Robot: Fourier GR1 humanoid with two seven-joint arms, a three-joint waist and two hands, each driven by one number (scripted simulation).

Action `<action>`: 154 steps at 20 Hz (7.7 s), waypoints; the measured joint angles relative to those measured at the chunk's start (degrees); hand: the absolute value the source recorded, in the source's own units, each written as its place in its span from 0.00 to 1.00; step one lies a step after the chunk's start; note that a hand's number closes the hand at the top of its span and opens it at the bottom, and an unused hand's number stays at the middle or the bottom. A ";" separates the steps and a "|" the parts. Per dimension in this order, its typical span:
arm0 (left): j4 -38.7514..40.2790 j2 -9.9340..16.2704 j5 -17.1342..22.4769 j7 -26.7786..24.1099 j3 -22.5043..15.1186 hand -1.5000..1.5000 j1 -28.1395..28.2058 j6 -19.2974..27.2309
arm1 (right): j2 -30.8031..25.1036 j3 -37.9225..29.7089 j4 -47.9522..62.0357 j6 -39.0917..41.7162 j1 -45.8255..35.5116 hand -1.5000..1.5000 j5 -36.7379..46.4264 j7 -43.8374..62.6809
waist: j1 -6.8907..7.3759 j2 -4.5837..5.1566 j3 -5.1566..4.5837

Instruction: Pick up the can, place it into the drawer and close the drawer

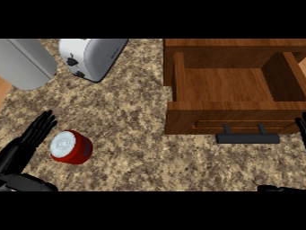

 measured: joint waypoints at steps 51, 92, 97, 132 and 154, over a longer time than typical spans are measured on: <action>34.41 -1.33 -8.32 -17.22 -6.00 1.00 -16.47 8.35 | 0.81 -1.93 -8.92 1.63 2.79 0.00 -3.45 5.81 | -0.13 -0.10 0.13; -3.06 -14.28 0.73 20.70 -13.29 1.00 -27.02 39.95 | 1.56 -2.91 -11.40 1.50 5.28 0.00 -4.87 4.60 | -0.30 -0.07 0.02; -3.04 -14.34 0.53 27.96 -17.71 1.00 -35.25 45.45 | 1.46 -3.33 -11.06 1.59 5.14 0.00 -5.15 4.16 | -0.53 -0.04 0.02; 41.50 -14.38 17.14 28.14 -31.96 1.00 -83.82 65.21 | 1.46 -2.83 -8.86 2.25 2.12 0.00 -4.00 4.26 | -3.27 0.67 0.13; 53.07 -14.38 27.92 19.55 -46.41 1.00 -85.06 70.75 | 0.45 -1.35 -6.63 -0.03 -4.99 0.00 -1.89 7.07 | -6.04 1.51 0.18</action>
